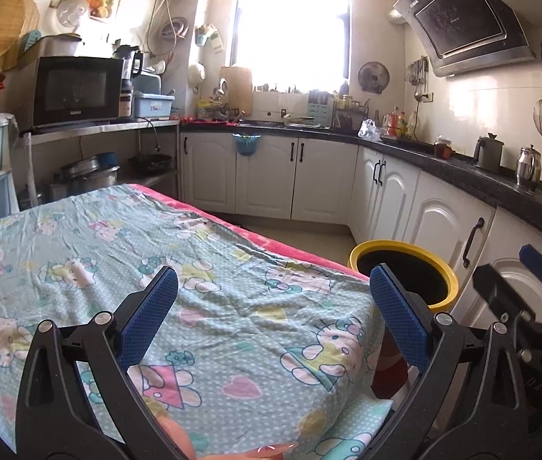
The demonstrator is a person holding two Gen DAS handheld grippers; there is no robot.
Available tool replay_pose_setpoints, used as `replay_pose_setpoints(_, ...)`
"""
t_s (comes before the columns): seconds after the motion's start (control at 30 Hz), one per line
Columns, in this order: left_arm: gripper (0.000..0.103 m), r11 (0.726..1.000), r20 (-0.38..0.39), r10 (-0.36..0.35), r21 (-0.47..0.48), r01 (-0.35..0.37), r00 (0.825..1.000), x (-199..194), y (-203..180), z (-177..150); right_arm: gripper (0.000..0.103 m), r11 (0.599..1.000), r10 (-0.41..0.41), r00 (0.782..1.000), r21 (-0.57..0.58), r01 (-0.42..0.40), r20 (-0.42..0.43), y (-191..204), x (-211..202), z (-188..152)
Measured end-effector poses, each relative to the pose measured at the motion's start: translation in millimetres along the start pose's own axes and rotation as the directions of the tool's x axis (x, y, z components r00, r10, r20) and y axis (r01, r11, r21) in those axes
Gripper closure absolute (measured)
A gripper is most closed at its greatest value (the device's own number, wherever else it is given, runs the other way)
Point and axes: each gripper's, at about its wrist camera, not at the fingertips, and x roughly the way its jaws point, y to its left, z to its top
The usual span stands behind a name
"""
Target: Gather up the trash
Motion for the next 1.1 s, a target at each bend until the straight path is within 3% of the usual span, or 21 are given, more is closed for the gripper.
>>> replay_pose_setpoints(1.1, 0.011, 1.000, 0.009, -0.001, 0.002, 0.001, 1.000, -0.4, 1.9, -0.9, 0.006, 0.999, -0.030, 0.999, 0.026, 0.031, -0.014, -10.2, 4.9, -3.4)
